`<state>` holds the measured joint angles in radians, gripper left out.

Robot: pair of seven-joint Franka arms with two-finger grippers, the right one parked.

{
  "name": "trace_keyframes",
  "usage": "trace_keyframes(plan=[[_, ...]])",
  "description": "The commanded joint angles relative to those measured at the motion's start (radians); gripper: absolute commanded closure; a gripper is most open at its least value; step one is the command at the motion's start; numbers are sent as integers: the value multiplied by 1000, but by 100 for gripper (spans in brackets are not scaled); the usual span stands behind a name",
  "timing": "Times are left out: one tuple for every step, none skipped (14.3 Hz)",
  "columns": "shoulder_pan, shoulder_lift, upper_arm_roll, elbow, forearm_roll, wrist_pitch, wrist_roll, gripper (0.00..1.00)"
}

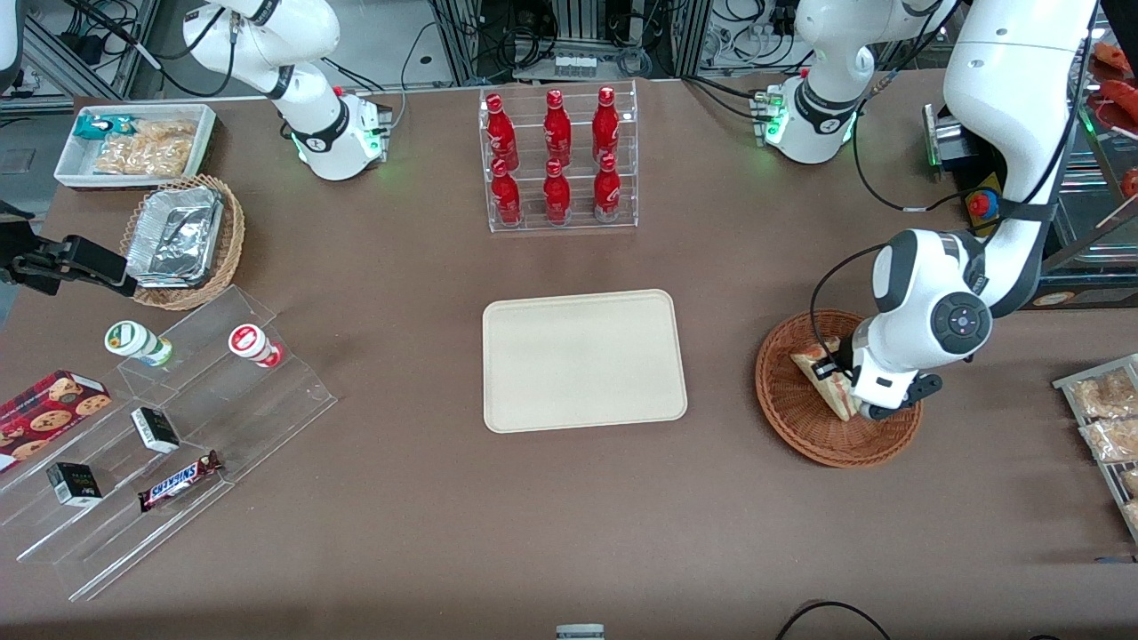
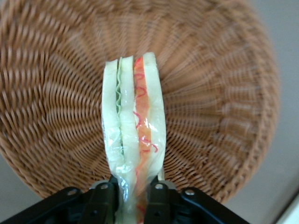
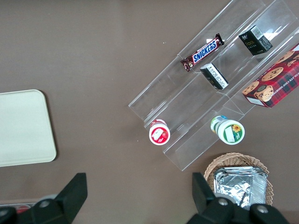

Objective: Place sandwich from basket to tray
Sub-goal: 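Close the left gripper on the wrapped sandwich and lift it, then carry the sandwich with the left gripper over the cream tray and lower it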

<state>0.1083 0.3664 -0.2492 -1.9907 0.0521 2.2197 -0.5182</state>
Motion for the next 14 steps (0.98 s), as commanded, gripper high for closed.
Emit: trace_keyframes(plan=[[-24,-43,-17,27,3,-5,122,92],[-57,-50,-45,35,6,-8,130,92],[-85,-53,-54,35,14,-8,132,92],[-119,-52,-74,36,8,-8,123,91],[-139,-46,-103,39,0,-6,119,91],[-144,-37,-131,53,0,-6,103,91],[-166,-20,-166,74,0,-8,57,91],[-191,-4,-176,91,0,-6,-4,91],[-225,12,-176,113,2,-5,-63,91],[-257,34,-176,148,3,-6,-95,91],[-286,58,-176,176,2,-6,-118,90],[-320,86,-176,203,6,-6,-149,90],[-355,126,-176,238,14,-5,-198,90],[-381,158,-174,271,21,-3,-218,90]])
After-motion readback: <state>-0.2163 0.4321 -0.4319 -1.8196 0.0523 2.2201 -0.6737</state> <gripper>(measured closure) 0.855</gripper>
